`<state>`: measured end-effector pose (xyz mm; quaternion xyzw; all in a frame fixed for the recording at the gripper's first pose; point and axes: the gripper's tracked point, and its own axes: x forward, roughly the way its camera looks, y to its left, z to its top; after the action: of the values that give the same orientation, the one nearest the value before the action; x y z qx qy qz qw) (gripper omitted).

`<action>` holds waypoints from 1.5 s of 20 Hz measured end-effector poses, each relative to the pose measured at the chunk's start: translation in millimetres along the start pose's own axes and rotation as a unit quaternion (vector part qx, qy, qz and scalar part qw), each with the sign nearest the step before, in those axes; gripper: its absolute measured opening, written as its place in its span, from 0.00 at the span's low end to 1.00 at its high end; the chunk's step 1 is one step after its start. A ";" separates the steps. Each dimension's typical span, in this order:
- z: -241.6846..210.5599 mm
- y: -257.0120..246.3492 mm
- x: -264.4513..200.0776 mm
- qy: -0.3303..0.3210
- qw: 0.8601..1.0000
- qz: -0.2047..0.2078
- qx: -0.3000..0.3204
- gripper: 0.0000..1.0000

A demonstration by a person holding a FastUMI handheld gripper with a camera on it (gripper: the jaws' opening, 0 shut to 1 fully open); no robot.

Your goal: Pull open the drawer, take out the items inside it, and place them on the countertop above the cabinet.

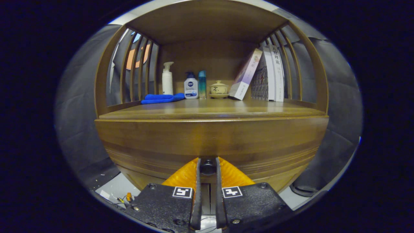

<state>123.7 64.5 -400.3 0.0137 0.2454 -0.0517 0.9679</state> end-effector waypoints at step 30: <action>-39.4 -4.4 -106.1 0.010 0.999 0.032 -0.019 0.21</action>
<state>11.8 72.1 -384.4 0.0035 0.2557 -0.0160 0.9666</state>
